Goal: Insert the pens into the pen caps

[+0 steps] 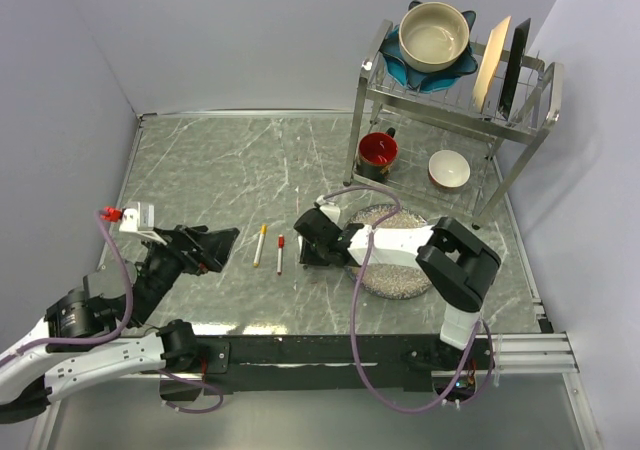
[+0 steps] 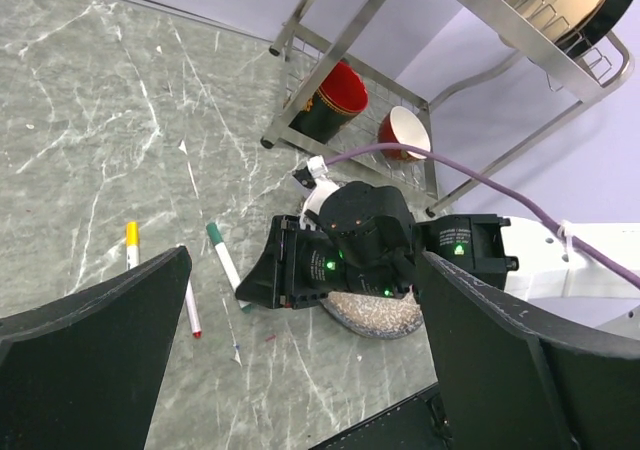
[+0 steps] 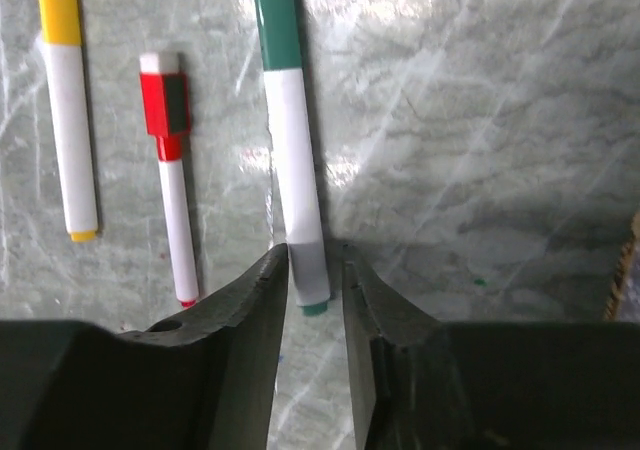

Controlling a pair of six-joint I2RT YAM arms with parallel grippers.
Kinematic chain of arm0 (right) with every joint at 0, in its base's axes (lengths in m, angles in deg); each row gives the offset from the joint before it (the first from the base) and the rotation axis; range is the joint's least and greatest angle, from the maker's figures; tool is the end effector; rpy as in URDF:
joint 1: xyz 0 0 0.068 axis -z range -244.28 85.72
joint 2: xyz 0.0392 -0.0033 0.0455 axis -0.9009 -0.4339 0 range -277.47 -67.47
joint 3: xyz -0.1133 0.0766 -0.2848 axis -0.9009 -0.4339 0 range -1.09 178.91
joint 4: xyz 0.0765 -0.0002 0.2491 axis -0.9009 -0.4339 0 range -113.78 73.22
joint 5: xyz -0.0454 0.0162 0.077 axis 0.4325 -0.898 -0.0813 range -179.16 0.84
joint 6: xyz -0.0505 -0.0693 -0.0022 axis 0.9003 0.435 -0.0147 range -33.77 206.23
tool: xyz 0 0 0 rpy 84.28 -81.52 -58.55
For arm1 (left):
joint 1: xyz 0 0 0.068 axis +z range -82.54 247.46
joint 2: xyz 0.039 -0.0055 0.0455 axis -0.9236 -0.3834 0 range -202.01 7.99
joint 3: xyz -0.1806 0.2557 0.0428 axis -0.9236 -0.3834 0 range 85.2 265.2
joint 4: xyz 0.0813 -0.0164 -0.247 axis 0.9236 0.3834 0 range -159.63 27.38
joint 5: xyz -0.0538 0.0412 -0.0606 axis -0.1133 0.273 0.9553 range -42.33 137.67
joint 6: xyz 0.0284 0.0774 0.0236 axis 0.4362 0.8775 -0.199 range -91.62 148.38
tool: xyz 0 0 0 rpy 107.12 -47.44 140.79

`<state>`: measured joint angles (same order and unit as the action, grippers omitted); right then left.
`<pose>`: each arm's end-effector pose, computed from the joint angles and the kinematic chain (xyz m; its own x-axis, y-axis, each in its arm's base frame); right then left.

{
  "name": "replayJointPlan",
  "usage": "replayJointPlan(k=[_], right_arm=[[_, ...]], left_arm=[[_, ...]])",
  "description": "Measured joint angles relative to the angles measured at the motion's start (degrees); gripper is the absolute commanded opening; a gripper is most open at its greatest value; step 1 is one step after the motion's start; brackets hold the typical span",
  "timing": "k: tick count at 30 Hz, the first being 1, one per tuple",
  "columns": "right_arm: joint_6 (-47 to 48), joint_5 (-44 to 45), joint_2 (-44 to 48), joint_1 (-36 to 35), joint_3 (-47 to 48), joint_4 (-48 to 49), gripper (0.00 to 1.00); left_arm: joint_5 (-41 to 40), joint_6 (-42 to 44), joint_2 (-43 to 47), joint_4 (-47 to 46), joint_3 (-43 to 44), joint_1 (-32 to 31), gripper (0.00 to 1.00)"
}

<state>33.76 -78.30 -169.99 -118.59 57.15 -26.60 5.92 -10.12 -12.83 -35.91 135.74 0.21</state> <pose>0.2393 0.3086 0.1669 -0.8694 0.1247 -0.4782 -0.0719 0.9255 0.3719 0.0635 -0.0211 0.3872 -0.2894 -0.5109 -0.8095 0.3206 0.7451 -0.5848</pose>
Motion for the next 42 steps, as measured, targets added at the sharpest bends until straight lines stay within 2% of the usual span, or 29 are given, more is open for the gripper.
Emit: replayJointPlan(k=[5, 7, 10, 11, 13, 14, 21, 28, 33, 42], right_arm=[[0.4, -0.6, 2.9, -0.2, -0.2, -3.3, 0.41], [0.6, -0.8, 5.9, -0.2, -0.7, -4.4, 0.46], [1.5, -0.9, 12.5, -0.2, -1.9, -5.4, 0.61], [2.1, -1.0, 15.1, -0.2, -2.5, -5.6, 0.70], [4.0, -1.0, 21.7, -0.3, -3.8, -5.7, 0.96], [4.7, -1.0, 24.4, -0.5, -4.5, -5.6, 1.00], [11.7, 1.6, 46.7, -2.1, -5.7, -9.2, 1.00], [13.8, 4.8, 61.7, -2.1, -7.1, -12.1, 1.00], [14.2, 6.8, 67.0, -2.1, -7.3, -14.0, 1.00], [15.2, 5.4, 67.9, -2.1, -11.1, -14.0, 1.00]], left_arm=[[0.5, 0.1, 0.1, 0.0, -0.1, -0.8, 1.00], [0.6, 0.1, 0.1, 0.0, -0.1, -1.2, 1.00], [1.8, 0.5, 0.2, -0.5, -0.3, -1.7, 0.99], [2.4, 0.7, 0.4, -1.0, -0.7, -1.9, 0.99], [4.1, 1.5, 1.2, -2.0, -1.4, -2.1, 0.99], [4.9, 1.8, 1.7, -2.8, -2.0, -2.3, 0.99], [10.9, 4.0, 5.2, -8.0, -4.9, -2.6, 0.99], [14.0, 4.9, 3.7, -9.5, -5.2, -2.7, 0.99], [15.3, 4.9, 0.7, -9.5, -5.2, -2.8, 0.99], [16.5, 5.1, -1.4, -10.4, -5.2, -2.8, 0.99]])
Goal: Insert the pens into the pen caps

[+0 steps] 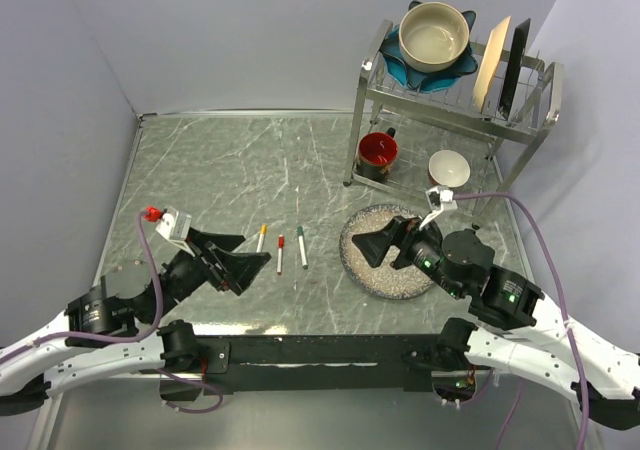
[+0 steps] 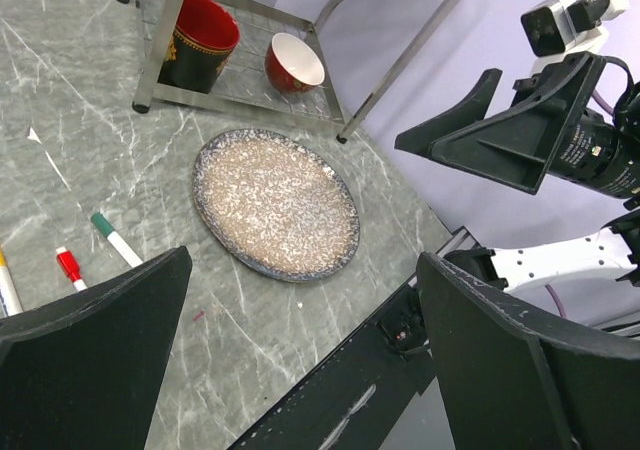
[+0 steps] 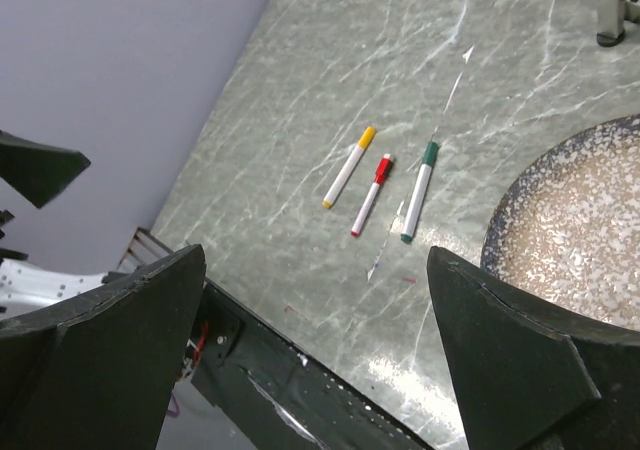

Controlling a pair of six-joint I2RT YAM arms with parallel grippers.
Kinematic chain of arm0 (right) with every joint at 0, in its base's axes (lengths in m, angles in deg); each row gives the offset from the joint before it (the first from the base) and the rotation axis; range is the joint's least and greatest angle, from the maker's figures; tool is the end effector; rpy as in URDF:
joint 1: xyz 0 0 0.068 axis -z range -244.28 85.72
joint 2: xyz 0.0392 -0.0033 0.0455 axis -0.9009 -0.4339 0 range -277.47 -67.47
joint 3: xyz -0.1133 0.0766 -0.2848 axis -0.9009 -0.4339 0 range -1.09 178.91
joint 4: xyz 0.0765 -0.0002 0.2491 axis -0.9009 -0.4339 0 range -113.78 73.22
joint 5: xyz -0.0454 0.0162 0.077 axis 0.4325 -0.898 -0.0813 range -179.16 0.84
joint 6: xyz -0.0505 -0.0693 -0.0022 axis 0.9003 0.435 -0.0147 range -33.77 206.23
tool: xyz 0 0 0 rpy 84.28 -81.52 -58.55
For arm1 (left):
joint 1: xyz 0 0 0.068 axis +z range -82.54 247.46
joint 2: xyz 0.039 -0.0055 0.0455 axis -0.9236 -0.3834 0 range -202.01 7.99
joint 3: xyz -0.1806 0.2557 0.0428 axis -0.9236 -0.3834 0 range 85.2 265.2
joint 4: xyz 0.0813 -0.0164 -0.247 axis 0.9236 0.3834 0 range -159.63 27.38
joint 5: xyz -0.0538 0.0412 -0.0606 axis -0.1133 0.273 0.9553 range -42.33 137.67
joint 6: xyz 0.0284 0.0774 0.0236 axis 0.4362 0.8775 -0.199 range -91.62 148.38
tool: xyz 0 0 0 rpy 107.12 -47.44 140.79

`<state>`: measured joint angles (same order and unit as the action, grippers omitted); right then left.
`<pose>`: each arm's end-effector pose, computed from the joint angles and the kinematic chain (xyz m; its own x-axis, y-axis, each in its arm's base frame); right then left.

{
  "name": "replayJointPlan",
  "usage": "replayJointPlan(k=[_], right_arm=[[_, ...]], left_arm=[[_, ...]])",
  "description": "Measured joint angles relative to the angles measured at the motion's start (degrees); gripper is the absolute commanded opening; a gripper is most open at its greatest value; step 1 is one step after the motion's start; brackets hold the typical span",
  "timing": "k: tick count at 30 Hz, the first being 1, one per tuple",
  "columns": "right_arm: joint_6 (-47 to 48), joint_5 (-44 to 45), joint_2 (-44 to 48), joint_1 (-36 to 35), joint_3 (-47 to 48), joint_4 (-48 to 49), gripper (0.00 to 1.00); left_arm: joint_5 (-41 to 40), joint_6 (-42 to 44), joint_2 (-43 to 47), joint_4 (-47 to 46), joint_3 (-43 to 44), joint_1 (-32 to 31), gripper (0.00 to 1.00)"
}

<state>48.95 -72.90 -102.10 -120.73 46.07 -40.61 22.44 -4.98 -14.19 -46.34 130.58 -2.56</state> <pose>0.0923 0.1009 0.3714 -0.4789 0.3299 -0.8135 -0.4502 0.7032 0.5502 0.0568 -0.0618 0.3810 -0.3878 -0.3893 -0.8355 0.5881 0.5934 -0.5495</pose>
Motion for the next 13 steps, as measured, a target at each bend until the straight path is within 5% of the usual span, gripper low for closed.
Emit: replayJointPlan(k=[13], right_arm=[[0.7, -1.9, 2.0, 0.0, 0.0, 0.5, 1.00]], left_arm=[[0.0, 0.2, 0.2, -0.4, 0.0, 0.0, 0.99]])
